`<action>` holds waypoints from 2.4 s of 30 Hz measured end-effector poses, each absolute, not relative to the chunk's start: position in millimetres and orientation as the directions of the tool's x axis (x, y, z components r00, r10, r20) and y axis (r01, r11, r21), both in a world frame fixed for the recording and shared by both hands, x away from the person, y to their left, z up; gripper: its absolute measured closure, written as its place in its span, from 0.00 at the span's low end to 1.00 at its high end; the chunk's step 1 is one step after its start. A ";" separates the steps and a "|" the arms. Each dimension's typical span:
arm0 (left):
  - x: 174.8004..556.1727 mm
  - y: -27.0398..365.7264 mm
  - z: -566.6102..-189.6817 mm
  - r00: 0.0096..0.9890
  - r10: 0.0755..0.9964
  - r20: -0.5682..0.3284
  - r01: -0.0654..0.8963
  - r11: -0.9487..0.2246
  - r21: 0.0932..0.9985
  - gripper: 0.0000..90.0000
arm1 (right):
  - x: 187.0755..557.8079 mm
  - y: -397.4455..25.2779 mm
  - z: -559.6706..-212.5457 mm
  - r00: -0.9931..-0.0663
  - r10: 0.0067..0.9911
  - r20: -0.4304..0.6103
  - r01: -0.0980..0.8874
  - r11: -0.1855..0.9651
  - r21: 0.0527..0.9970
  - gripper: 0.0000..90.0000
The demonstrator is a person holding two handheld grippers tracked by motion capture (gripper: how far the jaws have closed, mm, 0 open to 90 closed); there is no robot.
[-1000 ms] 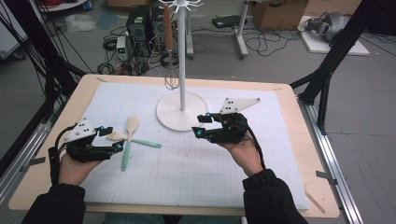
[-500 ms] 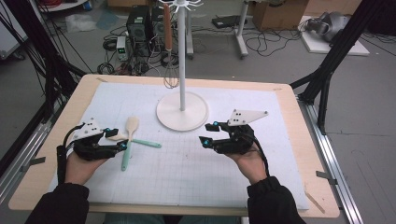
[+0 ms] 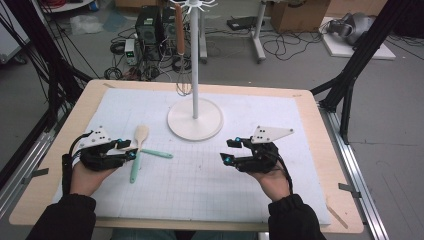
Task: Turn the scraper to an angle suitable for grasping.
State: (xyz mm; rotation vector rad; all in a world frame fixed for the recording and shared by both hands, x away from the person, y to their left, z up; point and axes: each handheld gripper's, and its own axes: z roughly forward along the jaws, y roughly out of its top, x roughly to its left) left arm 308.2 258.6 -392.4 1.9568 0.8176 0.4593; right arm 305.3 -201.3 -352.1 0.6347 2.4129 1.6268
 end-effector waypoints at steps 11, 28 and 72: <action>311.6 265.8 -397.2 0.757 0.654 -0.016 0.363 -0.400 0.842 0.96 | 298.9 -211.6 -359.5 -0.887 0.450 0.102 0.265 0.316 0.911 0.50; 321.0 275.2 -418.0 0.789 0.613 -0.041 0.410 -0.476 0.778 1.00 | 297.1 -218.3 -365.7 -0.880 0.463 0.105 0.270 0.306 0.913 0.50; 322.0 270.1 -438.6 0.806 0.585 -0.091 0.466 -0.530 0.709 1.00 | 296.4 -213.3 -371.0 -0.881 0.465 0.085 0.260 0.327 0.908 0.50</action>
